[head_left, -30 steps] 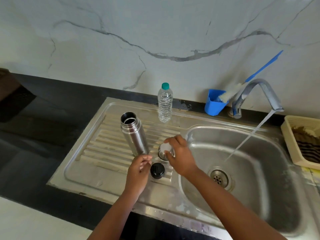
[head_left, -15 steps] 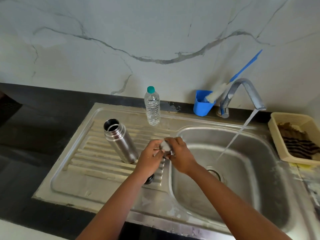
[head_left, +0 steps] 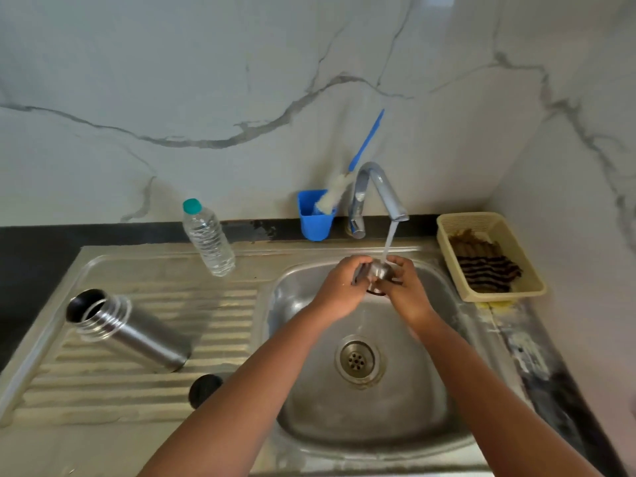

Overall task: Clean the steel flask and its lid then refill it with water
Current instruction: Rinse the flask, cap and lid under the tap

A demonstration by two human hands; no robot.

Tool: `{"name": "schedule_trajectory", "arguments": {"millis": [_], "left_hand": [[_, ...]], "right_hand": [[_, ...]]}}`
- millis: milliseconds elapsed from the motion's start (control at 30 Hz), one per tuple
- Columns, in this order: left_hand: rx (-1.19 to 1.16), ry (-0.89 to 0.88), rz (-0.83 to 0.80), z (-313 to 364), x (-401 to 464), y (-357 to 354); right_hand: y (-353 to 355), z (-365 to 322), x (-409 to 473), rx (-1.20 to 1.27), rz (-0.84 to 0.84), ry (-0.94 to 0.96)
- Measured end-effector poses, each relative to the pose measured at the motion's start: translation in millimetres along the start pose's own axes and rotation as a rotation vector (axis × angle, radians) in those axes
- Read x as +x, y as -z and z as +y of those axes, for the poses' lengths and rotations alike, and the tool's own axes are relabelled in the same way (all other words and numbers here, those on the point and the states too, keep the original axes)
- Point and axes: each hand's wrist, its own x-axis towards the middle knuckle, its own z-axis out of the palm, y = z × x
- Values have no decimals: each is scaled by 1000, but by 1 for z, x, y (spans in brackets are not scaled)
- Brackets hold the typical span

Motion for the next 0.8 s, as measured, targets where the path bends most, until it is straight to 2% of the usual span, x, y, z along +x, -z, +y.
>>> {"name": "schedule_trajectory", "arguments": {"millis": [133, 267, 333, 400, 467, 633, 733, 800], "left_hand": [[-29, -20, 15, 15, 19, -21], [4, -9, 4, 26, 35, -29], [73, -20, 137, 27, 44, -33], [54, 78, 294, 26, 47, -34], [-52, 193, 255, 28, 49, -35], [-206, 176, 158, 27, 44, -31], [-306, 130, 39, 24, 36, -22], [-355, 159, 17, 20, 34, -17]], "right_hand": [[17, -3, 6, 289, -77, -133], [22, -1, 10, 440, -108, -190], [24, 1, 14, 531, -100, -201], [27, 2, 18, 586, -98, -192], [30, 0, 21, 601, -93, -186], [38, -10, 21, 655, -122, -202], [39, -18, 24, 539, -195, -252], [36, -21, 23, 417, -247, -239]]}}
